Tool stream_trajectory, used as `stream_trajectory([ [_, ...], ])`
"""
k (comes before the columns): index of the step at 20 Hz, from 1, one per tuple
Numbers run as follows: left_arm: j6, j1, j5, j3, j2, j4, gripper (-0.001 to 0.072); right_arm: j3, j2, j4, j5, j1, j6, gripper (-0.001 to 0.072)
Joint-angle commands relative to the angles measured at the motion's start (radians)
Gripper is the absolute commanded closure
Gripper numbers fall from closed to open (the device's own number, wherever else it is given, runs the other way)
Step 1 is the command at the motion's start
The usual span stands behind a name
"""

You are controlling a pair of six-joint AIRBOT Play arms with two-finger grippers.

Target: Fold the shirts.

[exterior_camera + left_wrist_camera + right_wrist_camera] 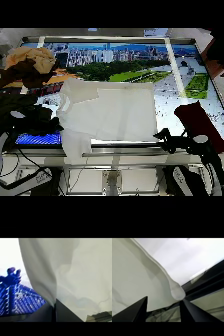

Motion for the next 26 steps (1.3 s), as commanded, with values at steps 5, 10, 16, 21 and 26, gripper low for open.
stream_trajectory([
  [5, 0.001, 0.000, 0.001, 0.001, -0.001, -0.003, 0.0693, -0.004, -0.006, 0.008, -0.094, 0.002, 0.025, 0.0340],
  [10, 0.024, 0.000, -0.009, 0.012, -0.001, -0.012, 0.0693, -0.003, -0.005, 0.121, -0.095, 0.002, -0.103, 0.0683],
  [16, 0.107, 0.026, -0.177, 0.348, 0.058, -0.228, 0.0694, 0.269, 0.037, 0.296, -0.049, 0.000, -0.396, 0.0685],
  [21, 0.129, 0.073, -0.354, 0.755, 0.214, -0.401, 0.0693, 0.697, 0.172, 0.161, 0.027, 0.000, -0.425, 0.0686],
  [26, 0.121, 0.072, -0.293, 1.073, 0.401, -0.394, 0.0693, 1.065, 0.312, 0.028, 0.004, 0.000, -0.364, 0.0687],
])
